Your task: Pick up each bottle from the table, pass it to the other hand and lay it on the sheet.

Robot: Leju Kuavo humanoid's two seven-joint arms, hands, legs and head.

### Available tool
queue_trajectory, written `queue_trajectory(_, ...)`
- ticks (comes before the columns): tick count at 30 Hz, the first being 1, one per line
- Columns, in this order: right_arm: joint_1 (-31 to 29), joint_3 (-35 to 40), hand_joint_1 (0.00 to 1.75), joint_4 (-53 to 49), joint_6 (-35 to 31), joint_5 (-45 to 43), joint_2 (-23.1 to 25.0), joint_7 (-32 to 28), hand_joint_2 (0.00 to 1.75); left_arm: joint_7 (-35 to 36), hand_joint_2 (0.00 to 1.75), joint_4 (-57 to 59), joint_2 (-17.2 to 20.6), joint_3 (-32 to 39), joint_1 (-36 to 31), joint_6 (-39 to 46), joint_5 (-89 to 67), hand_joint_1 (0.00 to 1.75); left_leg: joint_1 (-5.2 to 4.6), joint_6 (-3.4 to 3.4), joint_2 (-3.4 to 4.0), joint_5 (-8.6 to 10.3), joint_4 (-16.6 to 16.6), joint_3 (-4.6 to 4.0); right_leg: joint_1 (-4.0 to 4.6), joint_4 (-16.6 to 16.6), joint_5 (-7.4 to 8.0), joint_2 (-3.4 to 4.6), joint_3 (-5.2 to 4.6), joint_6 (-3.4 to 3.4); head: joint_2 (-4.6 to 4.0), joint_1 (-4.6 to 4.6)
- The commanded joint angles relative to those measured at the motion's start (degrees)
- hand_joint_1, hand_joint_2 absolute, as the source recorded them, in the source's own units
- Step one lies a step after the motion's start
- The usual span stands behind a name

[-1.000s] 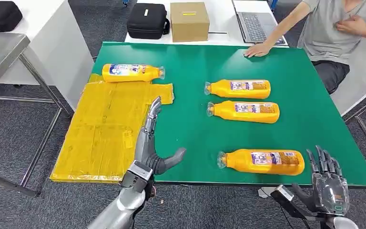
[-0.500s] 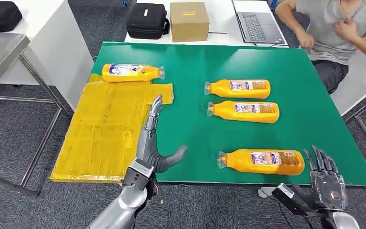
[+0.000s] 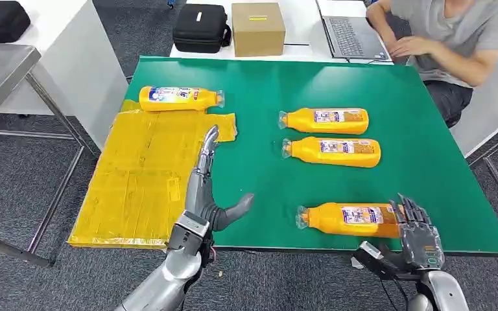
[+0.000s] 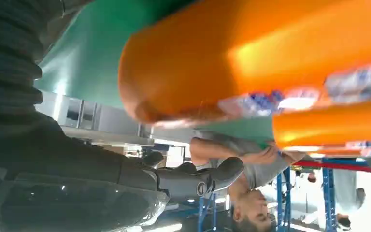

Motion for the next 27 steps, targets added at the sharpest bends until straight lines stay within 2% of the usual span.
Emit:
queue_trajectory(1, -4.1, 4.2, 0.00, 8.4, -0.6, 0.2, -0.4, 0.5, 1.75, 0.2, 1.75, 2.4, 2.6, -1.7, -1.6, -0.2, 0.5, 0.00, 0.06, -0.10, 0.15, -0.08, -0.1, 0.26, 0.07, -0.1, -0.04, 0.10, 0.24, -0.09, 0.00, 0.00)
queue_trajectory(15, -5.5, 6.0, 0.00, 10.5, -1.4, 0.9, -0.1, 1.4, 1.75, 0.2, 1.75, 2.1, 3.2, -2.0, -1.3, 0.1, 0.7, 0.00, 0.05, -0.10, 0.18, -0.09, -0.1, 0.37, 0.07, -0.1, -0.05, 0.11, 0.29, -0.11, -0.02, -0.02)
queue_trajectory(27, -6.7, 5.5, 0.00, 12.3, -2.7, -1.8, 0.6, 0.3, 1.75, 0.2, 1.75, 2.7, 2.8, -2.2, -1.9, 0.0, 1.0, 0.00, 0.06, -0.09, 0.14, -0.08, -0.1, 0.38, 0.08, -0.1, -0.06, 0.07, 0.33, -0.11, 0.00, 0.00)
